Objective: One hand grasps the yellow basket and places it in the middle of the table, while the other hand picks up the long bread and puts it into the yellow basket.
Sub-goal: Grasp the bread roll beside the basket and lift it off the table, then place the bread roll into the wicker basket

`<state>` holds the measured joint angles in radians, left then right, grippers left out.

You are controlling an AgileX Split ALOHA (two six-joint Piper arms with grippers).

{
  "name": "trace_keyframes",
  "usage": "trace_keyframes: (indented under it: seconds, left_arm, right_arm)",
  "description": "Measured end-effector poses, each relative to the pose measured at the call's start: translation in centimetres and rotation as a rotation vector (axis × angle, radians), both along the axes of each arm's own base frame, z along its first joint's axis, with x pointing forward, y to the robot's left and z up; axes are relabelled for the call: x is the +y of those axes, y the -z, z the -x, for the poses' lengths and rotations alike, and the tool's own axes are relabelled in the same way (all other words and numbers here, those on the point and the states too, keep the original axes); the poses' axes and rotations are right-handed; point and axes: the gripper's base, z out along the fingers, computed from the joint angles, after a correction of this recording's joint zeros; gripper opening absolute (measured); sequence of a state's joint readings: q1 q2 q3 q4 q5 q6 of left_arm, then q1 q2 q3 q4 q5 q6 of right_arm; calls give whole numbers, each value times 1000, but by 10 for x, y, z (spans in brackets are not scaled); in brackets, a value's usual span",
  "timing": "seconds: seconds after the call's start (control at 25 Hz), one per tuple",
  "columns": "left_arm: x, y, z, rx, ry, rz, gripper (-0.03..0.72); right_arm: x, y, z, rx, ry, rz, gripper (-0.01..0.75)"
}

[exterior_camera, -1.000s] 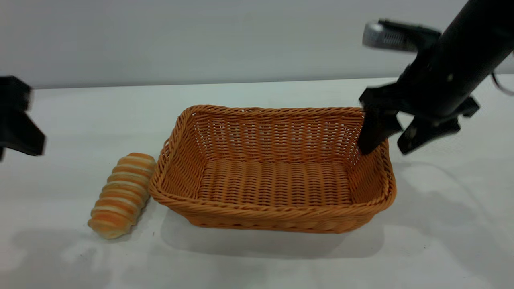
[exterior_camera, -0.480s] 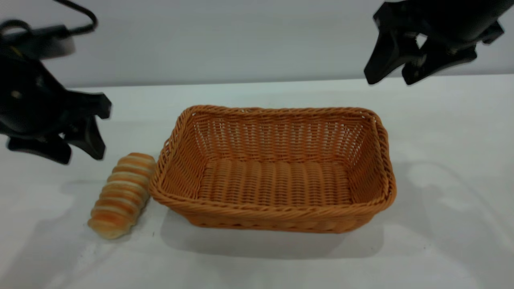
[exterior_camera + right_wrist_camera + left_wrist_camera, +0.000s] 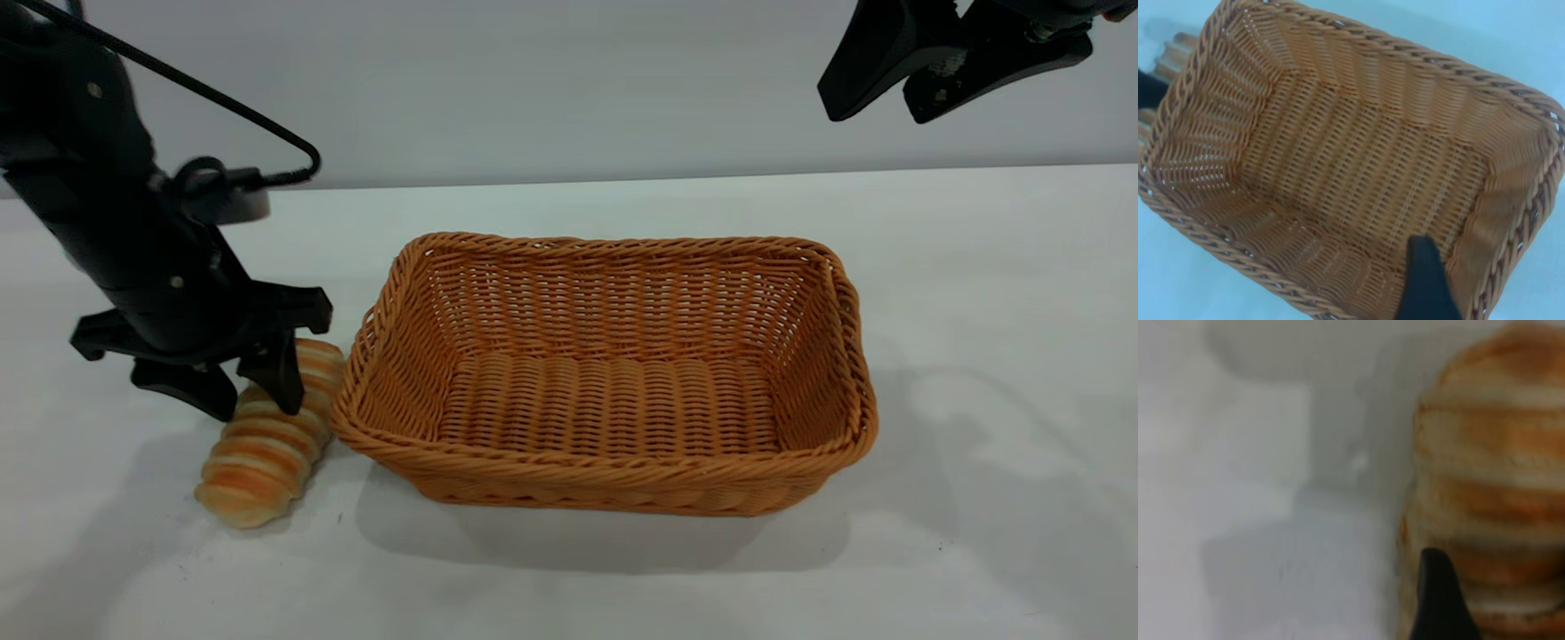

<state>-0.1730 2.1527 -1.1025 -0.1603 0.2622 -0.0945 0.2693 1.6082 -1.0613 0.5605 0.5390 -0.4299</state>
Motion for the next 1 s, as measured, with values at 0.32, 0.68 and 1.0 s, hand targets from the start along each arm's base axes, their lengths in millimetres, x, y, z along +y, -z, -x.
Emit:
trace_keyframes:
  seconds: [0.32, 0.68, 1.0]
  left_arm:
    - [-3, 17, -15, 39, 6, -2, 460]
    - [-2, -2, -23, -35, 39, -19, 70]
    - [-5, -79, -27, -222, 50, 4, 70]
  right_arm:
    - [0, 0, 0, -4, -12, 7, 571]
    - [0, -1, 1, -11, -29, 15, 571]
    - [0, -1, 1, -9, -31, 15, 571]
